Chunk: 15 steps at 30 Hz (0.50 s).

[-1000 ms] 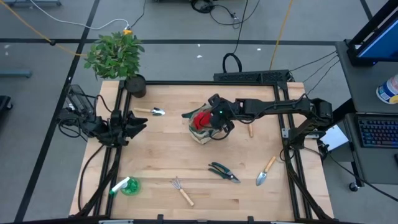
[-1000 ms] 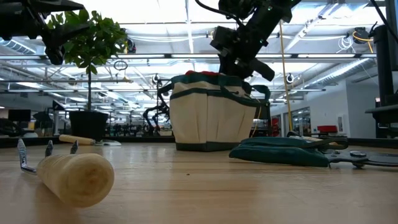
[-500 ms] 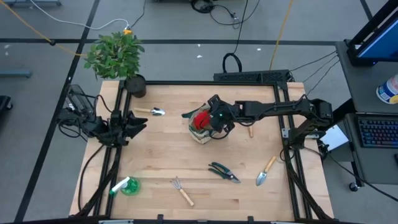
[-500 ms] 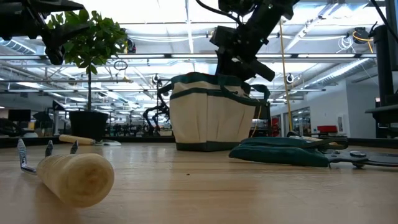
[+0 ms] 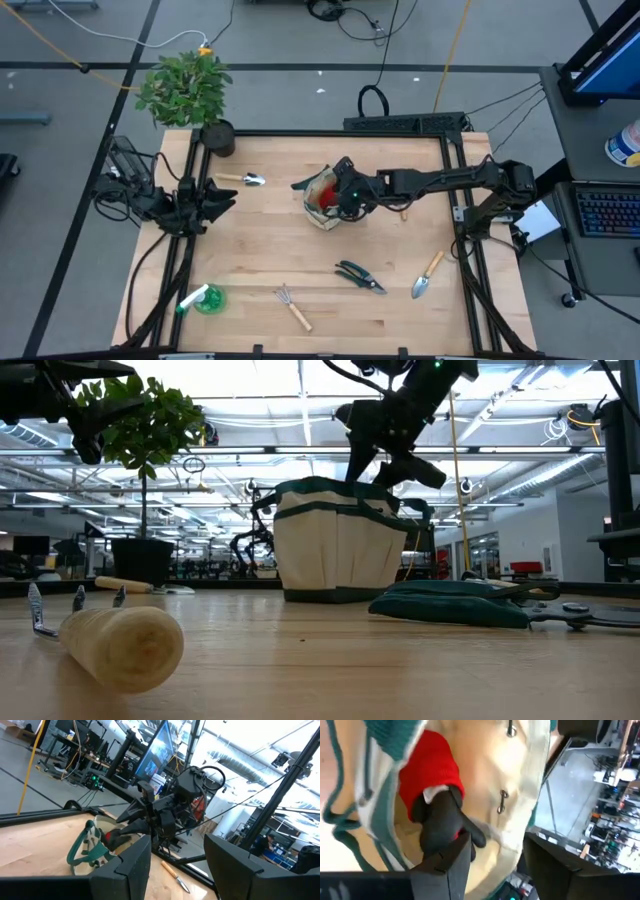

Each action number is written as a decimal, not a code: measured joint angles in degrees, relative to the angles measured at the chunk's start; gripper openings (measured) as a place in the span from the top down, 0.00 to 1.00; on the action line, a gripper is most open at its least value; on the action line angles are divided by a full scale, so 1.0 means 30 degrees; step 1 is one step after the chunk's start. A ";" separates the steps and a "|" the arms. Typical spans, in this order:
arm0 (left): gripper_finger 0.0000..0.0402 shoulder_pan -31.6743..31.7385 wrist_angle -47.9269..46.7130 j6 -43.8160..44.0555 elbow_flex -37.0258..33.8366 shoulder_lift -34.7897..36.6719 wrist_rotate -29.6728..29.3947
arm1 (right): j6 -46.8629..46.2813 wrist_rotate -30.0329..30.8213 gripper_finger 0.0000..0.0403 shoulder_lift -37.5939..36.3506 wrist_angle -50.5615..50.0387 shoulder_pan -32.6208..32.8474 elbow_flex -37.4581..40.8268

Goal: Pick & Place Garden tools in Gardening bag
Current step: Put the red gloves into the light brown gardening bag, then put the green spray bottle into the light brown gardening bag

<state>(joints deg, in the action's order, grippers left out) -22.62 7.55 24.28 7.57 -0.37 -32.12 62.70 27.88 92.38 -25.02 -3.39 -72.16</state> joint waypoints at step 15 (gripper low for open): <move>0.52 -0.0002 0.0005 0.0001 0.0000 0.0001 0.0000 | 0.2194 0.3869 0.57 0.0000 0.1709 0.0967 0.0000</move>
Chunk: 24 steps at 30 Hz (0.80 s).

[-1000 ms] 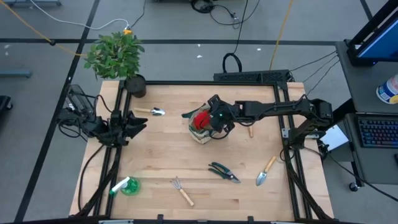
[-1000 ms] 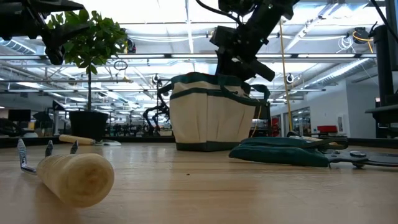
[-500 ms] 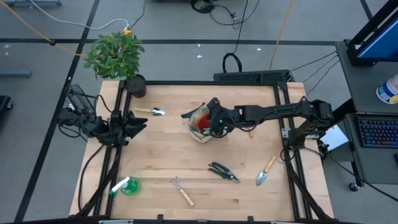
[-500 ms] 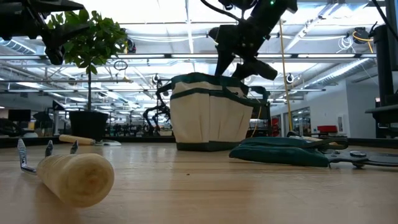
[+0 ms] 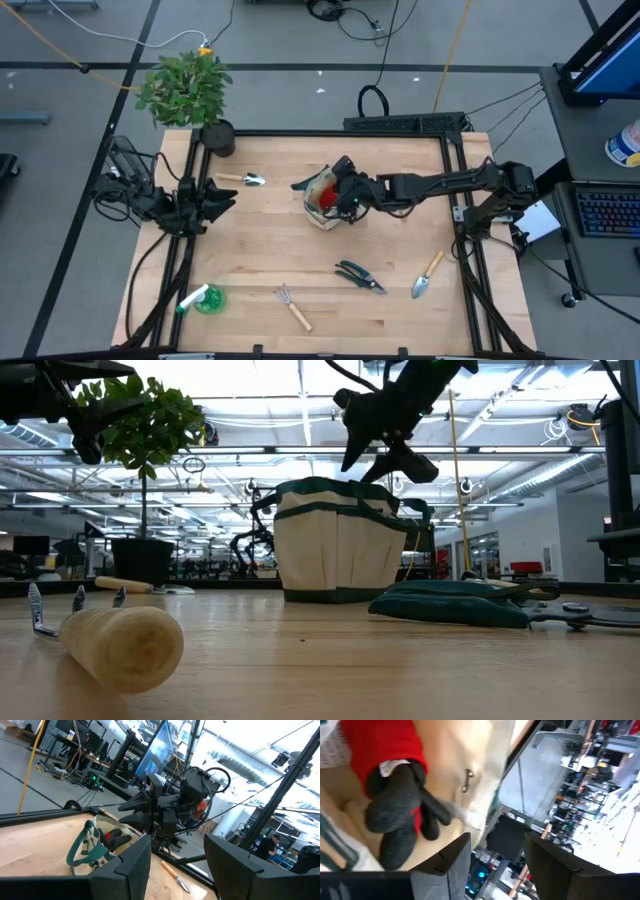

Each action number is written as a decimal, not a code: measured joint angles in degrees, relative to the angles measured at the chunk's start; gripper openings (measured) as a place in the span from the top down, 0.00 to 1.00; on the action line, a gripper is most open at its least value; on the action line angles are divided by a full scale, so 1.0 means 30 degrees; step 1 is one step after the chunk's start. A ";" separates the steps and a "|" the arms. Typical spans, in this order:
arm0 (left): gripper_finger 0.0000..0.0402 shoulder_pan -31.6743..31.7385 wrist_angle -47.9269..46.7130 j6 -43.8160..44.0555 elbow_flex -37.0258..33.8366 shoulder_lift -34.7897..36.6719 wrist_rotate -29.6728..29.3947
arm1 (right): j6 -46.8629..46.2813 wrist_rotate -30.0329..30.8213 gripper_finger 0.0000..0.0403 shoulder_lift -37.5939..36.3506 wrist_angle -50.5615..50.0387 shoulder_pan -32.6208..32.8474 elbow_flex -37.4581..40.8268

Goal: Pick & Place Garden tools in Gardening bag
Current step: Put the green spray bottle into the light brown gardening bag

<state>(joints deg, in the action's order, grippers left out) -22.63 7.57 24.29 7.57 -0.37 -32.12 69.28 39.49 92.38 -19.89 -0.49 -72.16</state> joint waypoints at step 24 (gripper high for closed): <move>0.52 0.0006 -0.0027 -0.0028 0.0000 -0.0005 0.0010 | -0.4044 0.4572 0.58 -0.2748 -0.0002 -0.0682 -0.0029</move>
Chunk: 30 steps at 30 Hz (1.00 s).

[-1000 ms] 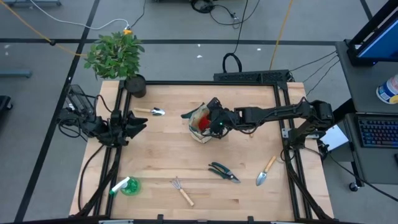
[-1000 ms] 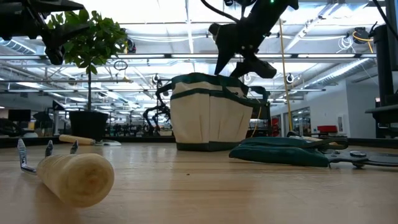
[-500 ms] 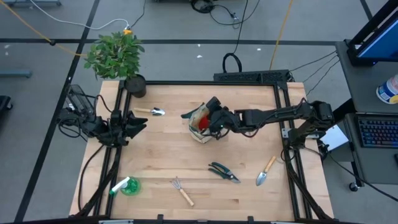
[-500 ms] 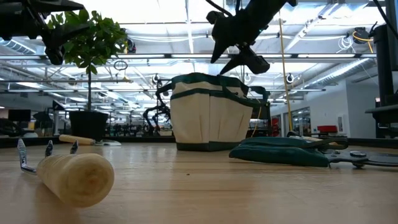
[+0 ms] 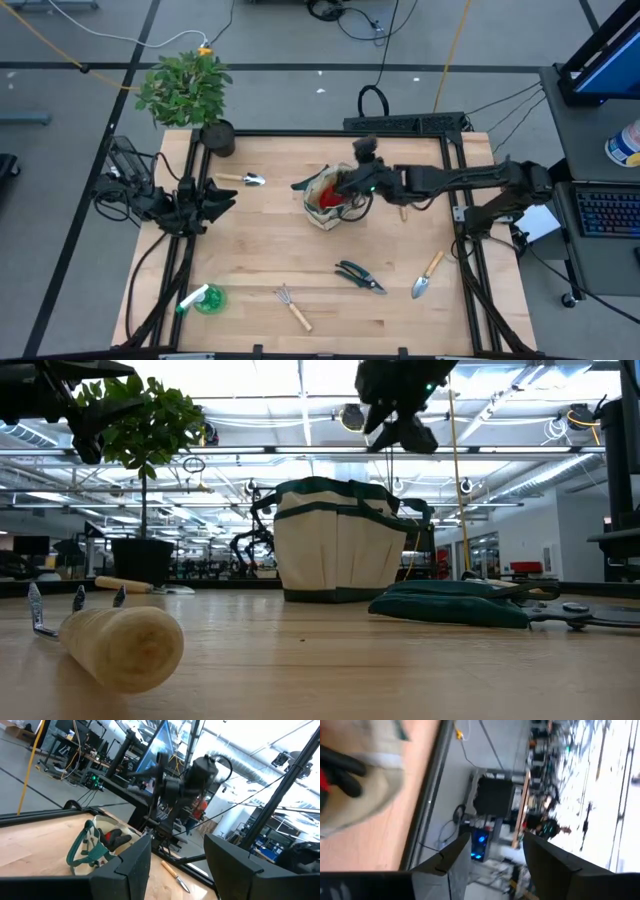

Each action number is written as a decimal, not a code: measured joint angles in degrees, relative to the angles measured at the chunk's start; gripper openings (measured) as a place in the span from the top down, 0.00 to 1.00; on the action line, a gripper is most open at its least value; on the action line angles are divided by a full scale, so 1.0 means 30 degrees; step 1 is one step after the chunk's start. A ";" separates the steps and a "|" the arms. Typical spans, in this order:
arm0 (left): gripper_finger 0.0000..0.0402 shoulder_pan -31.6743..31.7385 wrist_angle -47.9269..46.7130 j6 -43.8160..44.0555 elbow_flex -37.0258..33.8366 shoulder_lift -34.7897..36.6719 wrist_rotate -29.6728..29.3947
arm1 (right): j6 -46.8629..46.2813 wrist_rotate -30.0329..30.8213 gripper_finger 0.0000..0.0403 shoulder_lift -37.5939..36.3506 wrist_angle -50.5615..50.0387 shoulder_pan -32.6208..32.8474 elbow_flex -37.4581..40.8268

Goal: Pick & Place Garden tools in Gardening bag
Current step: Put the green spray bottle into the light brown gardening bag

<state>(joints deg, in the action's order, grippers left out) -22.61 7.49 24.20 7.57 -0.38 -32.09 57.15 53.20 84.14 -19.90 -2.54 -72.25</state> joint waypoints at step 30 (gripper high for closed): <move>0.52 0.0000 0.0007 -0.1405 0.0000 0.0004 -0.1037 | -2.4399 -0.9164 0.57 -0.3795 -1.6089 -0.3851 0.0007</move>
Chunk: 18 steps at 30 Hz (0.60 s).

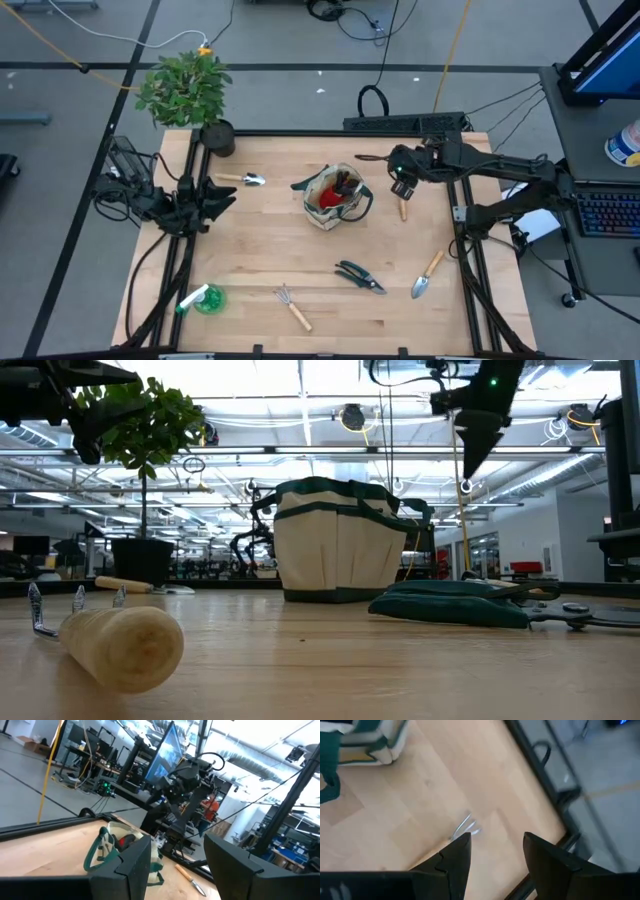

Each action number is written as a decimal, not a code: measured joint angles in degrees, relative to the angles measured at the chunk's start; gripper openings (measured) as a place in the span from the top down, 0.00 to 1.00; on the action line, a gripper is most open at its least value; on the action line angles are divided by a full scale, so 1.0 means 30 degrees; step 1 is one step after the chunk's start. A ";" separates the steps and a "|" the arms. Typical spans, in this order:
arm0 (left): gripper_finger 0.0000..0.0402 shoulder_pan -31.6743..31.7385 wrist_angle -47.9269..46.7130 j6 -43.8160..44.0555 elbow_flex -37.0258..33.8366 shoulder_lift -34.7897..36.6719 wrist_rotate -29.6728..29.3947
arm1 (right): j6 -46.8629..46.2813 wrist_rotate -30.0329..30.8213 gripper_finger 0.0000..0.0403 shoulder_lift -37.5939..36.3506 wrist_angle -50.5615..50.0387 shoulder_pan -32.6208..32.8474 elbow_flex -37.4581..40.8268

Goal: Pick & Place Garden tools in Gardening bag
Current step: Put the green spray bottle into the light brown gardening bag

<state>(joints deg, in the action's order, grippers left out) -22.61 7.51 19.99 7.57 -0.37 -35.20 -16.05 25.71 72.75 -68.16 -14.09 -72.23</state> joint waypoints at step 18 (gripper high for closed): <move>0.52 -0.0001 0.0000 -0.0109 0.0000 -0.0003 0.0007 | -0.6680 -0.3078 0.57 0.0015 0.1100 -0.0712 0.5390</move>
<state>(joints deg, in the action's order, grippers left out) -22.61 7.51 19.66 7.57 -0.38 -35.18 -36.09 16.48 72.79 -64.86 -16.23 -56.06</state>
